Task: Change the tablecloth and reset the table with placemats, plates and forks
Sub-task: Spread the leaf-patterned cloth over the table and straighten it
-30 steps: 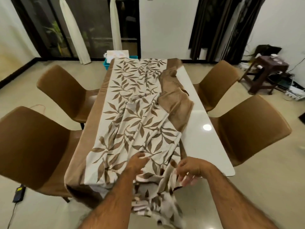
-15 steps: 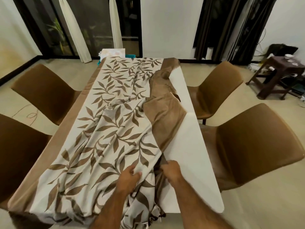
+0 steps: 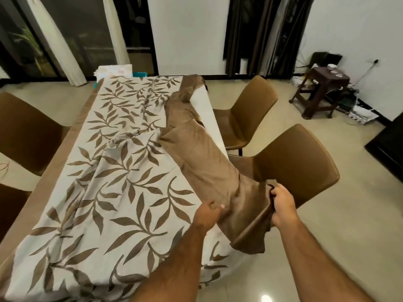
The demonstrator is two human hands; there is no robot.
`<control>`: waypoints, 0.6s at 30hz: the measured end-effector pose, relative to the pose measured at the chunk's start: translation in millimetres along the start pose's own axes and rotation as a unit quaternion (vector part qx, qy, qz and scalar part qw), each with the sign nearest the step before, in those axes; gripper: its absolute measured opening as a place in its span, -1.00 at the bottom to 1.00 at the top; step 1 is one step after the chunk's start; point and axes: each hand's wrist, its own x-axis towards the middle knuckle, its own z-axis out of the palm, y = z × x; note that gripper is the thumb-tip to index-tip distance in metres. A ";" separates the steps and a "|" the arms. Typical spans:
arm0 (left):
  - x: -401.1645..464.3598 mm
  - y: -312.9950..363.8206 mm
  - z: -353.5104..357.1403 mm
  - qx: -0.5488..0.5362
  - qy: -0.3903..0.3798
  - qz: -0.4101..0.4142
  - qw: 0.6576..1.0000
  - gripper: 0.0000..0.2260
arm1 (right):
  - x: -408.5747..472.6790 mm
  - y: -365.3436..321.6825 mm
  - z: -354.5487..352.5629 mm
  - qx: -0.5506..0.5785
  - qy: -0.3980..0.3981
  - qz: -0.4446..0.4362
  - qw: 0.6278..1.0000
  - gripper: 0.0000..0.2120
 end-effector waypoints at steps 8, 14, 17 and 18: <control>-4.9 27.4 54.7 -0.109 -0.110 -0.034 0.987 -0.62 | -9.0 15.6 -2.0 -0.067 -0.083 0.011 0.994 -0.78; 5.6 49.3 74.3 -0.160 -0.110 -0.099 0.976 -0.35 | 5.0 9.2 -5.7 -0.074 -0.130 0.025 0.988 -0.80; 16.2 65.4 92.8 -0.177 -0.095 -0.100 0.975 -0.41 | 19.0 1.5 -19.0 -0.134 -0.171 0.045 0.975 -0.89; 17.7 72.6 101.9 -0.184 -0.087 -0.095 0.974 -0.54 | 26.2 -1.5 -28.7 -0.174 -0.192 0.062 0.964 -0.91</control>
